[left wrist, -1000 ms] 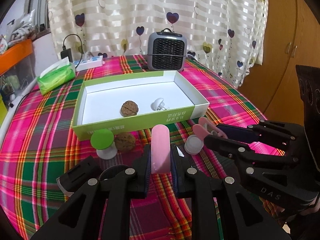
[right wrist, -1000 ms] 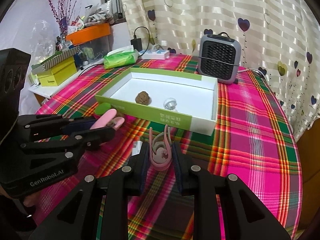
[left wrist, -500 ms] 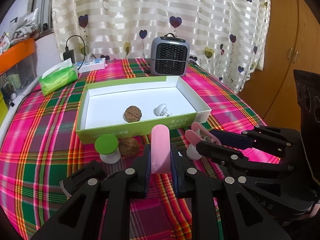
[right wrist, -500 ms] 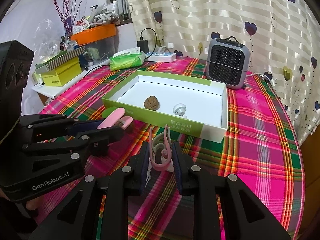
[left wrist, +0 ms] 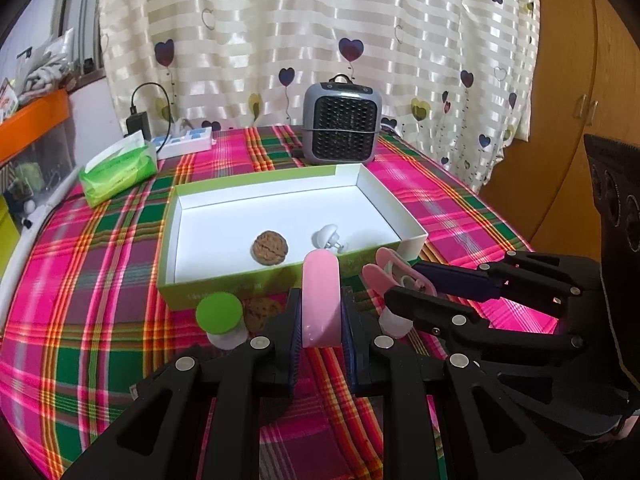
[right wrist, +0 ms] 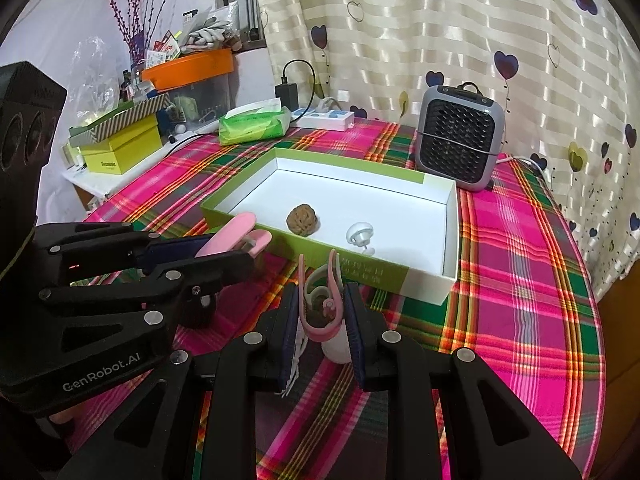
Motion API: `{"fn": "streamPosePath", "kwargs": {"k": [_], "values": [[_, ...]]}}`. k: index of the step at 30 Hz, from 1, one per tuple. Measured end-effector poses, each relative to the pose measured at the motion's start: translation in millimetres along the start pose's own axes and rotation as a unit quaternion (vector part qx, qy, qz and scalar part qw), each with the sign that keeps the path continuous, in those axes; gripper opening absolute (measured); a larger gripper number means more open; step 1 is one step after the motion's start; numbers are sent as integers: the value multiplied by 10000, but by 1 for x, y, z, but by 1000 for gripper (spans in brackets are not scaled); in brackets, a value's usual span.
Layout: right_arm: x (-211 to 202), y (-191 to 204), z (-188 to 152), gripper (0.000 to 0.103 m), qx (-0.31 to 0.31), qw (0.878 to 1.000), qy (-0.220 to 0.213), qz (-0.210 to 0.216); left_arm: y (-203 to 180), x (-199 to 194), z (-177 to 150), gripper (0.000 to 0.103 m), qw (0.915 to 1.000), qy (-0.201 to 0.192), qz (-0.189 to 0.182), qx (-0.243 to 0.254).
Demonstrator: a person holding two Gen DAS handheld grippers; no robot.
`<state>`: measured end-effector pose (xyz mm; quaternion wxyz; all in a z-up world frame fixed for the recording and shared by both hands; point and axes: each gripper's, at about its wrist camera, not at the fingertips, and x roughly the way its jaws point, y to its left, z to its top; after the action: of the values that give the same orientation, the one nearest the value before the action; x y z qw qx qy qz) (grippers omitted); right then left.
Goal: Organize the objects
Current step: 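Lift the pink stick and pink hook and carry both toward the green box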
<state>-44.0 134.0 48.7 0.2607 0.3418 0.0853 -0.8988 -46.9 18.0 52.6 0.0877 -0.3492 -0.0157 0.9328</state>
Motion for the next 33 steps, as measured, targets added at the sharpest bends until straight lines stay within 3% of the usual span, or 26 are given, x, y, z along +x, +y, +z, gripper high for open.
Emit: {"fn": "streamPosePath", "kwargs": {"k": [33], "values": [[28,-12,34,24,-140,9998,0,-129,24,29,35,16,9995,9,313,5]]}}
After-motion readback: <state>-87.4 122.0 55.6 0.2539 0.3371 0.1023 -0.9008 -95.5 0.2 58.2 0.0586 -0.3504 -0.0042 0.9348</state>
